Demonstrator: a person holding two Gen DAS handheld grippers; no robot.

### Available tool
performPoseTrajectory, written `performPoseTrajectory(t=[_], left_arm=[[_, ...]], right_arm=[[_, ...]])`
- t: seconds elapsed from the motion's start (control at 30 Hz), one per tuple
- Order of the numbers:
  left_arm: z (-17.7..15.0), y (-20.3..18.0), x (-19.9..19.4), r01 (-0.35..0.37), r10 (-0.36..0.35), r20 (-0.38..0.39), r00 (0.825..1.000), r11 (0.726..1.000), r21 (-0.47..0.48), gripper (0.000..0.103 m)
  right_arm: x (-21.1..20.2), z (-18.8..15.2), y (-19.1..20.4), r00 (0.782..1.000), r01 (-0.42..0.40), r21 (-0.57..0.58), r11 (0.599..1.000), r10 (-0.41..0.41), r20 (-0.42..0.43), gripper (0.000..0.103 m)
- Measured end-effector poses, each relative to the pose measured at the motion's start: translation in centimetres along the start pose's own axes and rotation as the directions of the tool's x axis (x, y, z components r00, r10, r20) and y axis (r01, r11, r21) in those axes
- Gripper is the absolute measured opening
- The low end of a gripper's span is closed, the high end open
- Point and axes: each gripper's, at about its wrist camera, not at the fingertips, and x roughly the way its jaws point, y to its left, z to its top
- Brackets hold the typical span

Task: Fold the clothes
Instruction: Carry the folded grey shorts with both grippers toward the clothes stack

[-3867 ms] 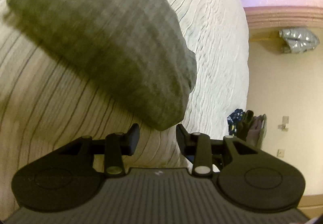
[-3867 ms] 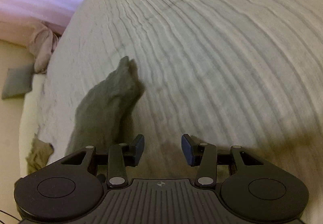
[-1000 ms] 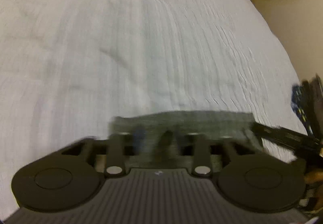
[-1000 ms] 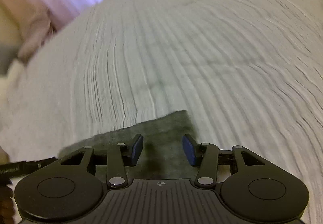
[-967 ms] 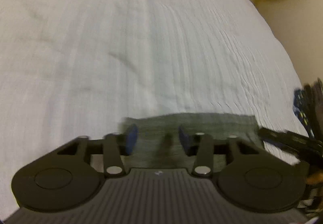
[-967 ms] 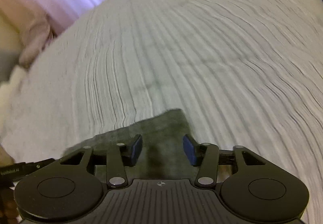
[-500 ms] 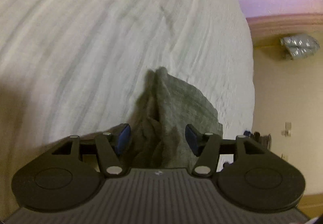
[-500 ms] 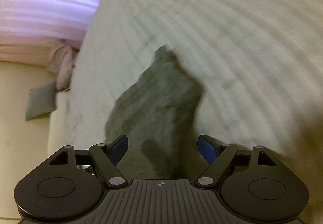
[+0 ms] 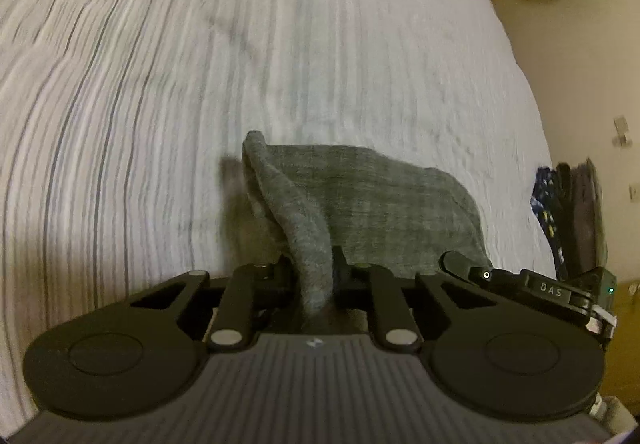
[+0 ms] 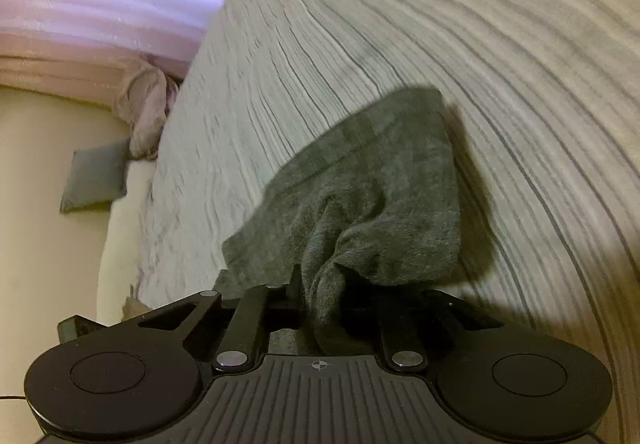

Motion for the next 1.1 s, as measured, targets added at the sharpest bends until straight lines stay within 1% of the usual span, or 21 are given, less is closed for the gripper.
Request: performPoseTrajectory(t=[0.1, 0.17, 0.3, 0.4, 0.57, 0.67, 0.77, 0.87, 0.97, 1.1], left_arm=[[0.7, -2.1, -1.5, 0.003, -0.003, 0.002, 1.000, 0.999, 0.053, 0.012], [0.9, -4.5, -1.9, 0.012, -0.012, -0.001, 1.000, 0.996, 0.092, 0.012], [1.6, -8.5, -4.2, 0.042, -0.041, -0.011, 0.999, 0.985, 0.166, 0.012], [1.9, -12.0, -5.4, 0.064, -0.061, -0.020, 0.998, 0.973, 0.224, 0.012], [1.5, -18.3, -7.0, 0.114, -0.103, -0.050, 0.993, 0.945, 0.308, 0.012], [0.6, -22.2, -7.3, 0.145, -0.126, -0.075, 0.989, 0.925, 0.351, 0.012], [-0.8, -26.2, -6.4, 0.178, -0.153, -0.094, 0.984, 0.904, 0.390, 0.012], [-2.3, -30.2, -5.5, 0.209, -0.178, -0.113, 0.978, 0.880, 0.427, 0.012], [-4.5, -34.6, -4.6, 0.228, -0.193, -0.123, 0.973, 0.862, 0.452, 0.012], [-7.8, -40.0, -2.9, 0.256, -0.216, -0.139, 0.966, 0.847, 0.465, 0.012]], right_arm=[[-2.4, -0.9, 1.1, 0.999, 0.003, 0.001, 1.000, -0.003, 0.049, 0.012], [-4.4, -1.7, 2.1, 0.996, -0.006, 0.013, 1.000, 0.004, 0.094, 0.011], [-8.6, -3.3, 4.7, 0.982, -0.009, 0.025, 1.000, 0.004, 0.188, 0.011], [-12.3, -4.6, 6.3, 0.965, -0.006, 0.030, 1.000, -0.002, 0.261, 0.011], [-18.8, -6.3, 7.8, 0.927, -0.002, 0.058, 0.998, -0.020, 0.376, 0.011], [-23.2, -7.2, 7.7, 0.901, 0.006, 0.075, 0.997, -0.038, 0.431, 0.012], [-27.9, -7.8, 7.2, 0.872, 0.011, 0.080, 0.997, -0.049, 0.487, 0.012], [-32.4, -8.5, 5.9, 0.844, 0.012, 0.093, 0.996, -0.060, 0.533, 0.012], [-37.1, -9.1, 4.2, 0.823, 0.009, 0.110, 0.994, -0.070, 0.564, 0.011], [-43.8, -9.1, 2.0, 0.803, 0.009, 0.124, 0.992, -0.081, 0.590, 0.012]])
